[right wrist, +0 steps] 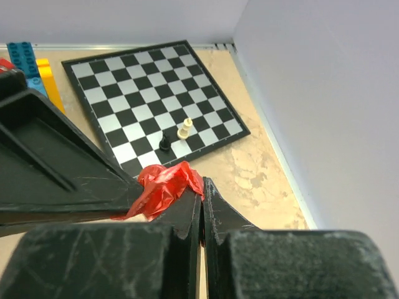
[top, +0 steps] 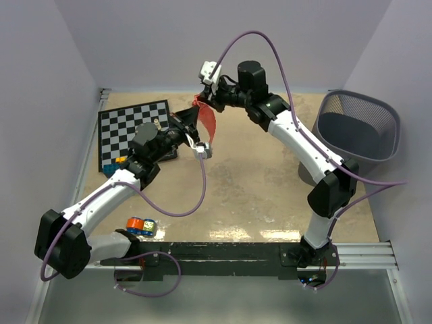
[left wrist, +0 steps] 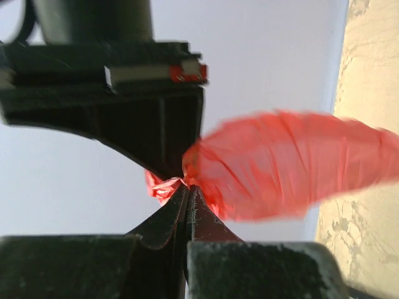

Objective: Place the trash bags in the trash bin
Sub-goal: Unfold the trash bag at the center of the board.

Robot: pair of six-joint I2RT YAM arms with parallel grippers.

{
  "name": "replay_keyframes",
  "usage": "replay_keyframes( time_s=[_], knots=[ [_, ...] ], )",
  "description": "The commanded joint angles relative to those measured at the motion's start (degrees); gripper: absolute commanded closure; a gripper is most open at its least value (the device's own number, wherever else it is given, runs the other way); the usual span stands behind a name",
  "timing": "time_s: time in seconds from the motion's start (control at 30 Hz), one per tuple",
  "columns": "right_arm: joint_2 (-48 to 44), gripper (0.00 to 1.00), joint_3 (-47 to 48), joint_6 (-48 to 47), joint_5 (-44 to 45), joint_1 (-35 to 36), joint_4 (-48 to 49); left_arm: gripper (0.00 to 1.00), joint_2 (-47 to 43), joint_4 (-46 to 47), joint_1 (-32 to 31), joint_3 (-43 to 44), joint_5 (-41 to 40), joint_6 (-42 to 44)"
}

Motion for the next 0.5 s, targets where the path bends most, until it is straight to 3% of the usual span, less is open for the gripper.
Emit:
replay_keyframes(
  time_s=[0.0,0.23,0.47],
  knots=[
    [0.7,1.0,-1.2,-0.6,0.9,0.7,1.6,1.0,-0.5,2.3,-0.3,3.4,2.1,-0.5],
    [-4.3,1.0,-0.5,-1.7,-8.6,1.5,-2.5,1.0,4.0,5.2,1.7,2.4,-3.0,-1.5],
    [-4.3,1.0,2.1,-0.9,-5.9,-0.5,-1.1,1.0,1.7,1.6,1.8,-1.2,-3.3,-0.8]
  ],
)
